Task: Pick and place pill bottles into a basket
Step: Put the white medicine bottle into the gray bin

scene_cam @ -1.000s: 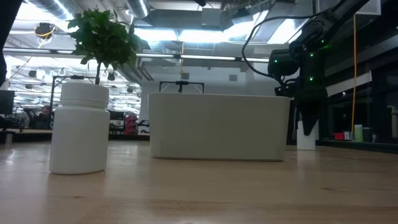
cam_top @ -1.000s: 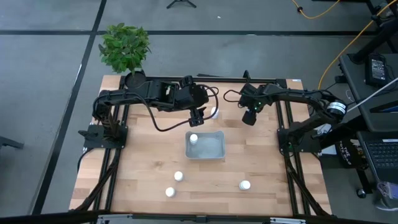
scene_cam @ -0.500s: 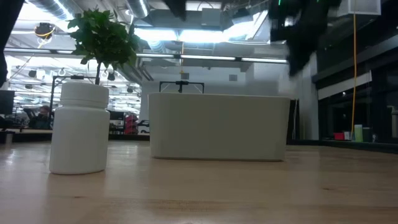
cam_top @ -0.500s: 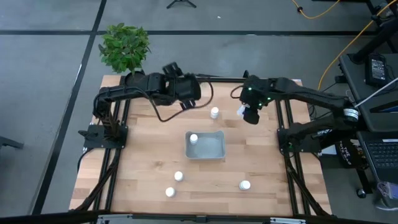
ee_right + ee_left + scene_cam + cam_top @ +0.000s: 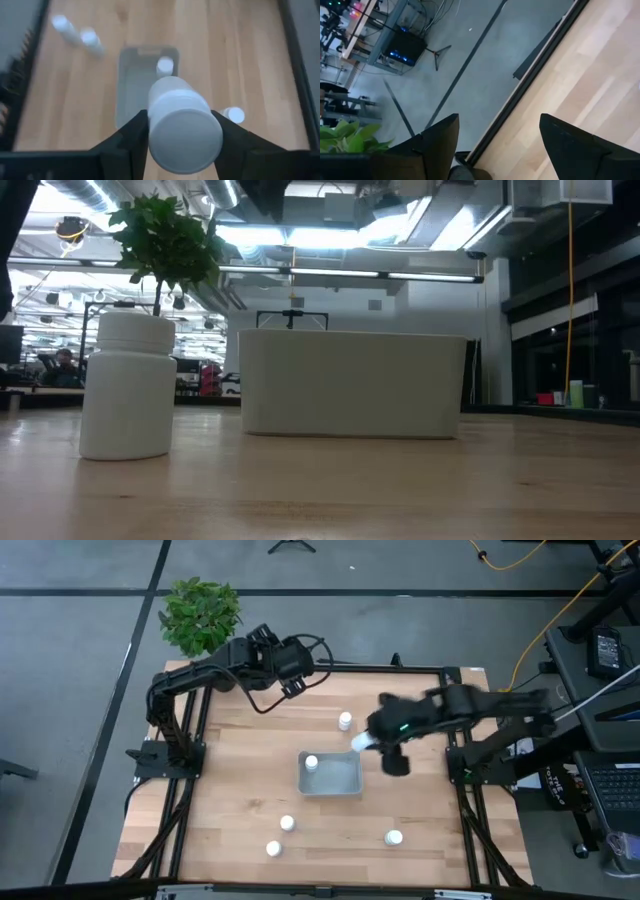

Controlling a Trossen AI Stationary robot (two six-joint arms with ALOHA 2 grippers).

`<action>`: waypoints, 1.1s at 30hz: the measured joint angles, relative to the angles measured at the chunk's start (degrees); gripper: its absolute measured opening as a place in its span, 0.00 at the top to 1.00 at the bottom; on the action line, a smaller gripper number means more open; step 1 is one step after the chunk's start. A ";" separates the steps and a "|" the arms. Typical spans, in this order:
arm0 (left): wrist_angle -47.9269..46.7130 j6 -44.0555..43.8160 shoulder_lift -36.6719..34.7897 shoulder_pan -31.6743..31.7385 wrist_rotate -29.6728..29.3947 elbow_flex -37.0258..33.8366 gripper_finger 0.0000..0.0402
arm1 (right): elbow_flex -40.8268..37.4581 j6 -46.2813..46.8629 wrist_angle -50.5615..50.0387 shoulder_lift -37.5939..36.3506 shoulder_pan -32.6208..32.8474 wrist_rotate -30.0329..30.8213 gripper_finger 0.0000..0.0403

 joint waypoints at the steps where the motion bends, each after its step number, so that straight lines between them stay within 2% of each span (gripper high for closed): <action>1: 0.02 0.14 0.00 0.20 0.03 0.00 0.33 | 0.10 -0.41 -0.41 2.07 0.26 0.32 0.60; 5: 0.02 2.38 0.00 0.63 0.05 0.00 0.33 | -1.42 -2.07 0.32 10.12 0.30 0.65 0.60; 8: 0.02 4.39 0.00 0.62 -0.21 0.00 0.33 | -3.11 -3.26 4.82 15.19 0.25 -0.19 0.60; 12: 0.02 6.56 -0.36 0.36 0.51 0.00 0.33 | -4.18 -3.11 10.71 20.19 0.28 -1.25 0.60; 17: -0.14 7.02 -1.45 -0.43 0.88 0.00 0.33 | -4.54 -1.70 10.21 24.01 -0.08 -1.26 0.60; 22: -0.24 6.35 -3.01 -0.76 0.86 0.00 0.33 | -12.03 -1.48 13.06 22.72 -1.18 -1.25 0.60; 27: 0.06 4.95 -4.33 -1.08 0.60 0.00 0.33 | -21.32 -1.14 17.59 17.45 -2.25 -1.26 0.60; 33: 0.58 4.29 -4.70 -1.04 0.49 0.00 0.33 | -23.99 -1.37 20.59 14.38 -3.23 -1.25 0.60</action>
